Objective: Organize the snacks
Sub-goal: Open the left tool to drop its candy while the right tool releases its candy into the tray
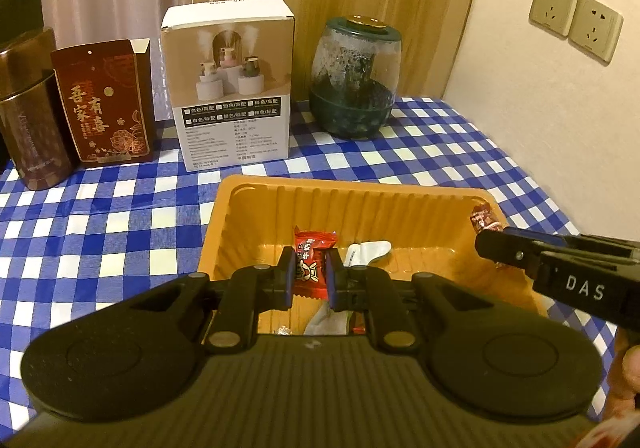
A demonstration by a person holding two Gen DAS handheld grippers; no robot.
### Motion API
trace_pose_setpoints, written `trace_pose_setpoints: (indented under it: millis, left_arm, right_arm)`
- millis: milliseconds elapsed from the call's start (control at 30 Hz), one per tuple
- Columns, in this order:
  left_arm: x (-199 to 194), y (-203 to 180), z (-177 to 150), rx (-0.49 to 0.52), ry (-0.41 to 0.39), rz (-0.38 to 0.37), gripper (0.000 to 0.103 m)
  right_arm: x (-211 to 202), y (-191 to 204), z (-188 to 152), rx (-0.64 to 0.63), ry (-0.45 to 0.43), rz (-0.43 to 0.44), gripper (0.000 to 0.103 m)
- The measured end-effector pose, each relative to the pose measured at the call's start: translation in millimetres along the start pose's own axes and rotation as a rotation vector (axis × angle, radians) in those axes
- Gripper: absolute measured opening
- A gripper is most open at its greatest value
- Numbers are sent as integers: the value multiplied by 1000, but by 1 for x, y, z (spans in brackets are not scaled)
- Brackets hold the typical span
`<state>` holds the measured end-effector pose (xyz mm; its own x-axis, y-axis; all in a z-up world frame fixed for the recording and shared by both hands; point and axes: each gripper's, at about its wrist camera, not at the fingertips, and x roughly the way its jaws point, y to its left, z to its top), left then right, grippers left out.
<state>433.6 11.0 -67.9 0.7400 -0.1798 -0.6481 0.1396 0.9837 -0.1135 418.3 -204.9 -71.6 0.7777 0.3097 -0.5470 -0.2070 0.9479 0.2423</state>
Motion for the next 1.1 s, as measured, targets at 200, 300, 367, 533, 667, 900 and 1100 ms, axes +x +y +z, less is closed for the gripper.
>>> trace_pose_setpoints:
  millis: [200, 300, 367, 533, 667, 900, 1100]
  left_arm:
    - [9, 3, 1, -1, 0, 10, 13]
    - [11, 5, 3, -9, -14, 10, 13]
    - [12, 6, 4, -15, -21, 11, 14]
    - [16, 9, 2, -27, -28, 14, 30]
    - [16, 10, 0, -24, -21, 25, 30]
    - [12, 8, 1, -17, -24, 28, 30]
    - [14, 5, 0, -1, -7, 33, 31]
  right_arm:
    - [10, -3, -1, 6, 14, -4, 25]
    - [14, -3, -1, 6, 20, -4, 25]
    - [15, -2, -2, 7, 24, -4, 25]
    - [18, -2, -3, 10, 28, 0, 25]
    - [18, -2, -3, 23, 27, 2, 25]
    - [18, -3, -1, 40, 20, 15, 25]
    - [19, -5, 0, 52, 15, 21, 25]
